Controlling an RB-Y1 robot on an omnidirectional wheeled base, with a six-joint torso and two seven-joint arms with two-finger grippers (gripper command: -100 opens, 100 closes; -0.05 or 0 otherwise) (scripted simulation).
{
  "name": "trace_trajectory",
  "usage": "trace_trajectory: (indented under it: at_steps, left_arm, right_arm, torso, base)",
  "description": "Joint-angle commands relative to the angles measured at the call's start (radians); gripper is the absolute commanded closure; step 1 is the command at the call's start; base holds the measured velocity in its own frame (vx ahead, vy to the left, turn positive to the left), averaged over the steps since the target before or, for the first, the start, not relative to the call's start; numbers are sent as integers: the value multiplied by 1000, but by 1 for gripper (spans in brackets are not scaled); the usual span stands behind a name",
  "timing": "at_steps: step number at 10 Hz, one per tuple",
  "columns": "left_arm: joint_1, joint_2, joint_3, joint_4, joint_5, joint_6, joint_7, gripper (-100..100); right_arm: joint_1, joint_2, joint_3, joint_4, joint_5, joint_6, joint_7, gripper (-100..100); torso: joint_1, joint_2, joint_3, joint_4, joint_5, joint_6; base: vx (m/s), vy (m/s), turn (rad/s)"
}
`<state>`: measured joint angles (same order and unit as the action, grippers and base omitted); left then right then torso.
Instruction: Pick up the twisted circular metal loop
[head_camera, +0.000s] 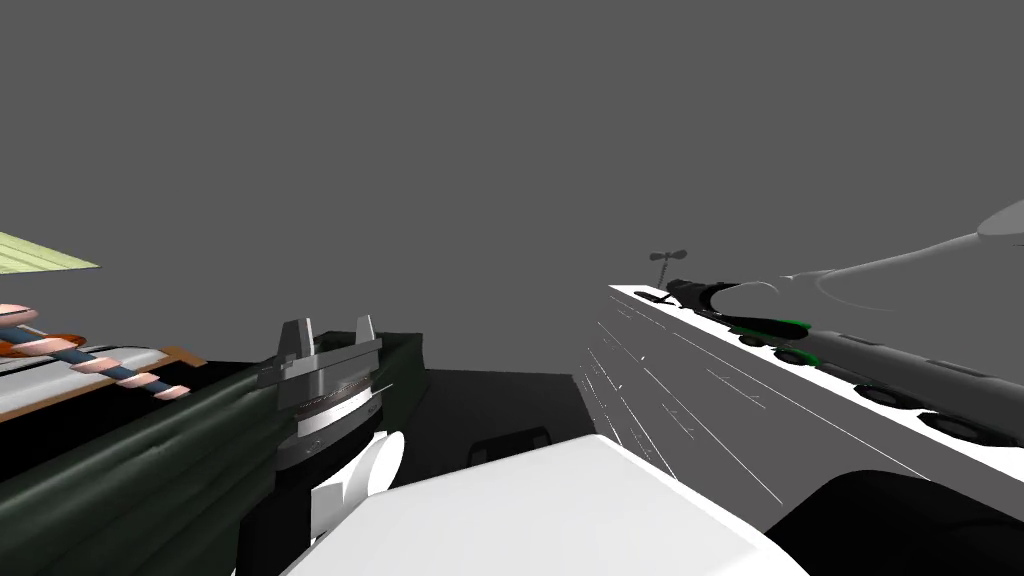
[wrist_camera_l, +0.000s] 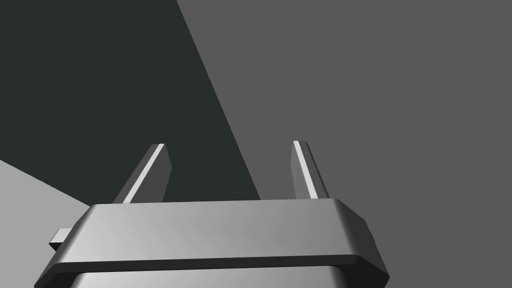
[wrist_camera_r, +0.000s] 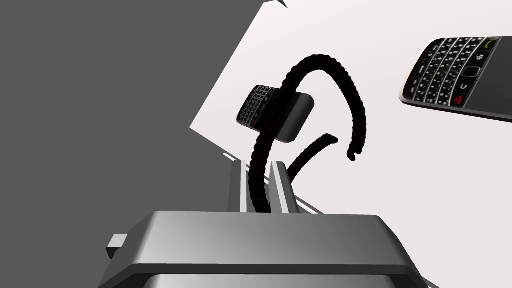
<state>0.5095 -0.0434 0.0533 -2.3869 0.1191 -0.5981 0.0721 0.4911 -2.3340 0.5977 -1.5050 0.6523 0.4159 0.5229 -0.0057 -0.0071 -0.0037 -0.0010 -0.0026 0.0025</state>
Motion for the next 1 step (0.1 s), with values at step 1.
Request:
trace_trajectory:
  at_steps: [1]
  left_arm:
    - [0,0,0,0,0,0,0,0]
  right_arm:
    - [0,0,0,0,0,0,0,0]
  torso:
    - [0,0,0,0,0,0]
  base:
    - [8,3,8]
